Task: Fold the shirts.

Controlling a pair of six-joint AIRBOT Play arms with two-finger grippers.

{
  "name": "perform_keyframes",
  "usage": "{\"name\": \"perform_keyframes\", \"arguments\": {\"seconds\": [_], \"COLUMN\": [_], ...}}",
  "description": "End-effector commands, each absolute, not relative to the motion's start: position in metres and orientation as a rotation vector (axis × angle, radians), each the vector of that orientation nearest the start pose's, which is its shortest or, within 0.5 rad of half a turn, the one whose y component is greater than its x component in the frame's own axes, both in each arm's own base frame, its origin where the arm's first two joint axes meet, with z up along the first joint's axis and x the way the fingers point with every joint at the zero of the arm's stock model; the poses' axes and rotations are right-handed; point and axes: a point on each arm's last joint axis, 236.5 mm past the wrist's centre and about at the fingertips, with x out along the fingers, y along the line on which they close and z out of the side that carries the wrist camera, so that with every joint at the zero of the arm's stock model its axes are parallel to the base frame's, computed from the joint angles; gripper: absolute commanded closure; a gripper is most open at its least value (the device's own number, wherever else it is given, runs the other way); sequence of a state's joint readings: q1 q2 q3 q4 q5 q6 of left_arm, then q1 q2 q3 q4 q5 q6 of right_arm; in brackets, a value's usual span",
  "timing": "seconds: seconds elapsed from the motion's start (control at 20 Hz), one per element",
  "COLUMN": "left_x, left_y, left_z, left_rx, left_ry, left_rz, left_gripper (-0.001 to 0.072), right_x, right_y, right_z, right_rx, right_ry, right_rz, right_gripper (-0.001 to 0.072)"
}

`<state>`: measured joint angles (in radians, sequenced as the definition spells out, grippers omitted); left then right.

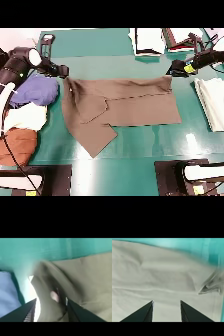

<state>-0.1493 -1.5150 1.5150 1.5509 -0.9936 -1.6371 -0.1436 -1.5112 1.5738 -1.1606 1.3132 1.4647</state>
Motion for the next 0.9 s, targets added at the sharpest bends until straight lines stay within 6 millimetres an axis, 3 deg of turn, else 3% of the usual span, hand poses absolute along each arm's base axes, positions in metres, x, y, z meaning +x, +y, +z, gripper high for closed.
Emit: {"name": "perform_keyframes", "arguments": {"seconds": [0.0, 0.1, 0.25, 0.35, 0.45, 0.6, 0.7, 0.85], "left_x": [0.485, 0.459, 0.415, 0.383, 0.35, 0.315, 0.304, 0.303], "left_y": [-0.056, -0.047, -0.033, -0.034, -0.041, -0.046, -0.051, -0.057], "left_z": [0.056, 0.06, 0.054, 0.04, 0.022, -0.003, -0.016, -0.021], "left_rx": [-0.129, -0.139, -0.176, -0.185, -0.219, -0.257, -0.298, -0.336], "left_ry": [1.099, 1.166, 1.21, 1.235, 1.269, 1.317, 1.346, 1.341], "left_rz": [-0.127, -0.191, -0.182, -0.173, -0.18, -0.17, -0.165, -0.173], "left_gripper": [0.0249, 0.0249, 0.0249, 0.0249, 0.0249, 0.0249, 0.0249, 0.0249], "right_x": [0.463, 0.438, 0.38, 0.332, 0.288, 0.238, 0.226, 0.238], "right_y": [0.026, 0.012, -0.025, -0.047, -0.064, -0.07, -0.067, -0.055], "right_z": [0.071, 0.063, 0.031, 0.002, -0.026, -0.061, -0.076, -0.088], "right_rx": [0.307, 0.307, 0.396, 0.491, 0.615, 0.773, 0.809, 0.819], "right_ry": [1.204, 1.26, 1.339, 1.4, 1.444, 1.505, 1.518, 1.469], "right_rz": [0.29, 0.293, 0.221, 0.16, 0.083, 0.027, 0.012, 0.017], "right_gripper": [0.0311, 0.0311, 0.0311, 0.0302, 0.0174, 0.0184, 0.0194, 0.021]}}
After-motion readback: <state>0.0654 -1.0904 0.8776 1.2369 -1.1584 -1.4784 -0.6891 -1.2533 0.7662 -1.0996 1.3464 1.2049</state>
